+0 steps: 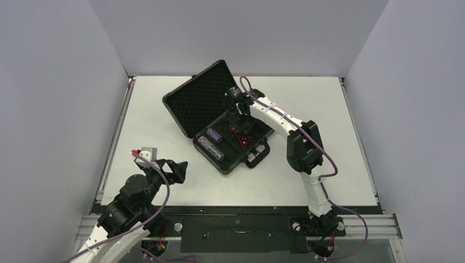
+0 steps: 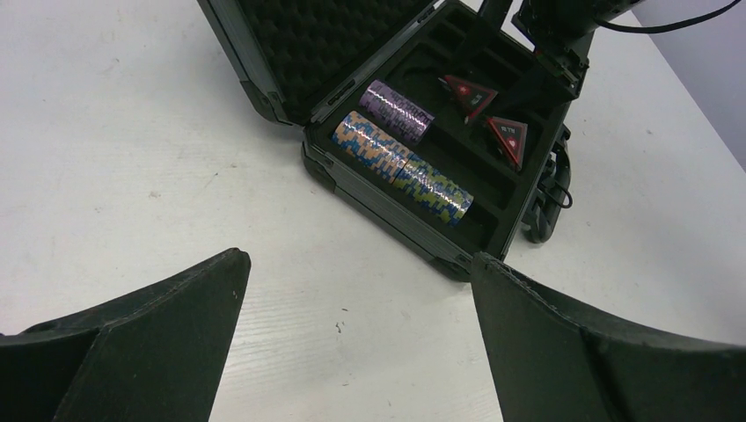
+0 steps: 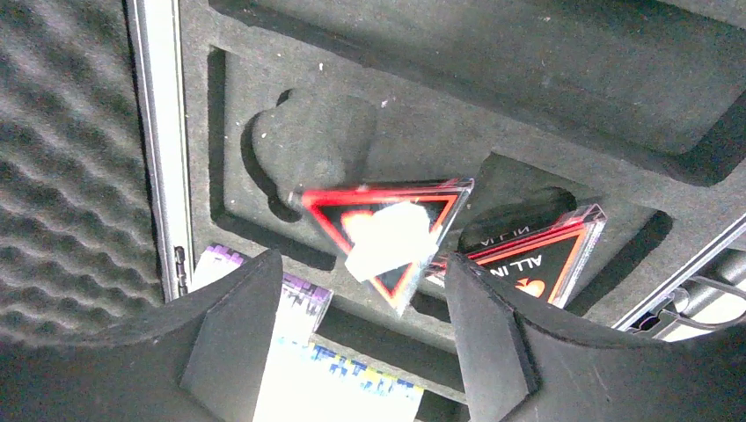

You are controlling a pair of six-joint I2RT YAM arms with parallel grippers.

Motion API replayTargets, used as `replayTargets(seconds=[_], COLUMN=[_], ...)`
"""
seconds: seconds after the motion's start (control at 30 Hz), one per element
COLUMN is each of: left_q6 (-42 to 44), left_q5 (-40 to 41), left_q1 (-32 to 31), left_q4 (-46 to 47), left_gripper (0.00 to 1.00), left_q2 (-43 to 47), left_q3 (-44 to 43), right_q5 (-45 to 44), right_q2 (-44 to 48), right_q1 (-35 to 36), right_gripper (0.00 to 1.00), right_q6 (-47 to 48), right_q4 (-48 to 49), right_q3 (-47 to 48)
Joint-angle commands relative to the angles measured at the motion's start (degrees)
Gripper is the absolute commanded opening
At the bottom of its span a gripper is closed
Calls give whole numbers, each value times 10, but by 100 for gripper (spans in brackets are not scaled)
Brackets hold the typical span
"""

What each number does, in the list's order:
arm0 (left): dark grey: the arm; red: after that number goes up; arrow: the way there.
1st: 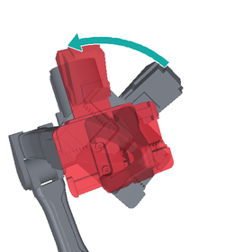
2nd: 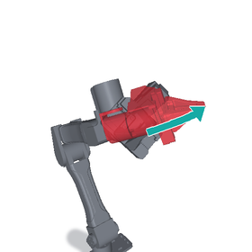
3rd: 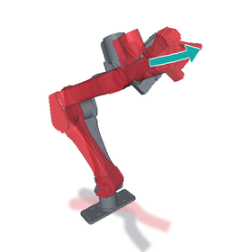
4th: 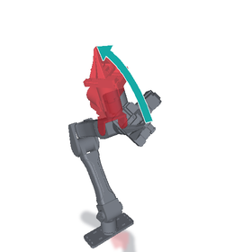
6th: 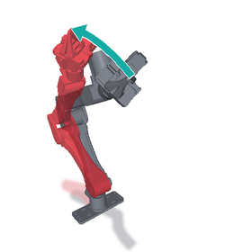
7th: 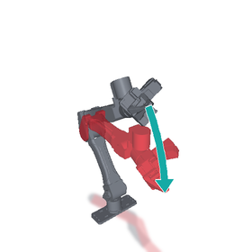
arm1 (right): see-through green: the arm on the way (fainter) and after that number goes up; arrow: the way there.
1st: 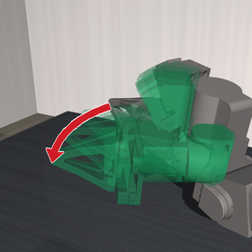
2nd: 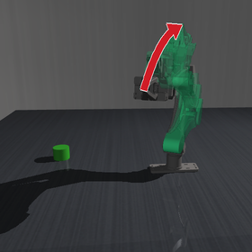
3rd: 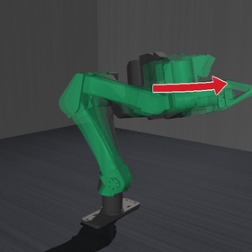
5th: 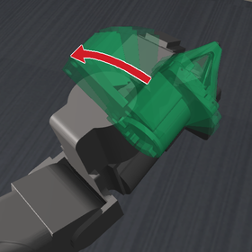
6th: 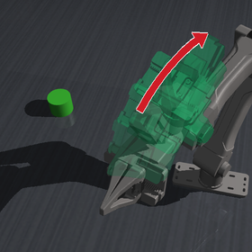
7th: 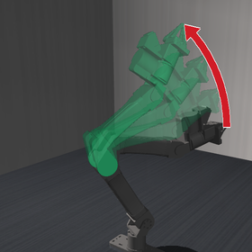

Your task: Pack up texas hold em set

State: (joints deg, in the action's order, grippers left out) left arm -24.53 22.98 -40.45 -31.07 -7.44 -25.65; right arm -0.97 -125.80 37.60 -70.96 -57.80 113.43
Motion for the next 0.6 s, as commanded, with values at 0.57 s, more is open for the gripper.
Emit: replayTargets(seconds=[0.57], left_q6=[5], left_q5=[4], left_q1=[-36], left_q4=[14], left_gripper=[96], left_q2=[40], left_q3=[-3], right_q5=[-18], right_q2=[59], right_q1=[13], right_gripper=[62], right_q6=[-24], right_q4=[54], right_q3=[1])
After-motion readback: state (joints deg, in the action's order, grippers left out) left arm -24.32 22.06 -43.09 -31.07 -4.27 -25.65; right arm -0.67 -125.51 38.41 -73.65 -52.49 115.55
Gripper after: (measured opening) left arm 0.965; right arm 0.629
